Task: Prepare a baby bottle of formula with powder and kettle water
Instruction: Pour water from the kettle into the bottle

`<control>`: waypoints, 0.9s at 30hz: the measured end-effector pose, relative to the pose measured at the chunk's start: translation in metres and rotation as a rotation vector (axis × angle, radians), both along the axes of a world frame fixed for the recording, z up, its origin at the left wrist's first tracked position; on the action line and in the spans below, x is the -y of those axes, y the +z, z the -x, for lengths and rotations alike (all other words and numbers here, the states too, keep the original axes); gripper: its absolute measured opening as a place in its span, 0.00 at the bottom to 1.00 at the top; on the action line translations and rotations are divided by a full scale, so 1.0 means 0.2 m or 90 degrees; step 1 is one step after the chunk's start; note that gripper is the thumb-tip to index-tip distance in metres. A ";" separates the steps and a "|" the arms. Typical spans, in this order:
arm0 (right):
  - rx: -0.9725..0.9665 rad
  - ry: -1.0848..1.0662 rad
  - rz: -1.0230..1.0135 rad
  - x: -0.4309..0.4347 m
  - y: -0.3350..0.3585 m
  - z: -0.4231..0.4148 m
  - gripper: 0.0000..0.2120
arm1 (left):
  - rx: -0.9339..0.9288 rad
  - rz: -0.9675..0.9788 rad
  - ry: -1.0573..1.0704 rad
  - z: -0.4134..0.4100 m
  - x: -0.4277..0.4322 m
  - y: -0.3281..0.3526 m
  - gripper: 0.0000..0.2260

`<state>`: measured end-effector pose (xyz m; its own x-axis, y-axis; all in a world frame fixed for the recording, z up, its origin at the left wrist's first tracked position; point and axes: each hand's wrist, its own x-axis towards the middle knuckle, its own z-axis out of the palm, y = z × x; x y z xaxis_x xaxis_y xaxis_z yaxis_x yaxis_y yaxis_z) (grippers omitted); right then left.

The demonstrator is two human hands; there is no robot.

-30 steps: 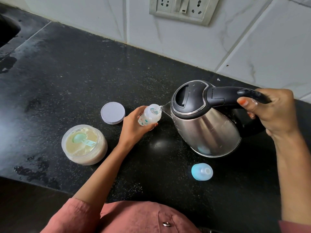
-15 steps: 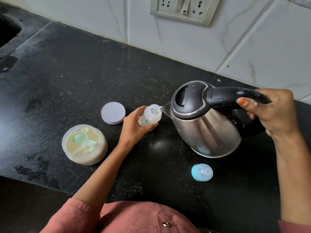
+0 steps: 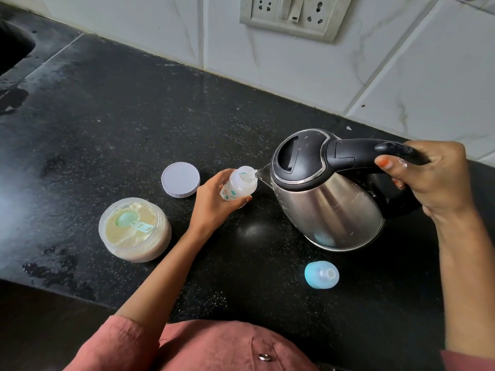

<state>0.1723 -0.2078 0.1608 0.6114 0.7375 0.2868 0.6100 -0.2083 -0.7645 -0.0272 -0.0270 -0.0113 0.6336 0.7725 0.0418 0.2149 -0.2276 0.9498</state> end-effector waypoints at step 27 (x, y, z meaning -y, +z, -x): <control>-0.110 0.000 -0.177 0.14 -0.05 -0.04 0.11 | 0.031 0.038 -0.009 -0.07 0.09 0.11 0.26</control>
<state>0.1806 -0.2367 0.1516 0.6689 0.6452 0.3693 0.4661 0.0231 -0.8844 -0.0132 -0.0452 0.0104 0.6423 0.7660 0.0271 0.1657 -0.1732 0.9708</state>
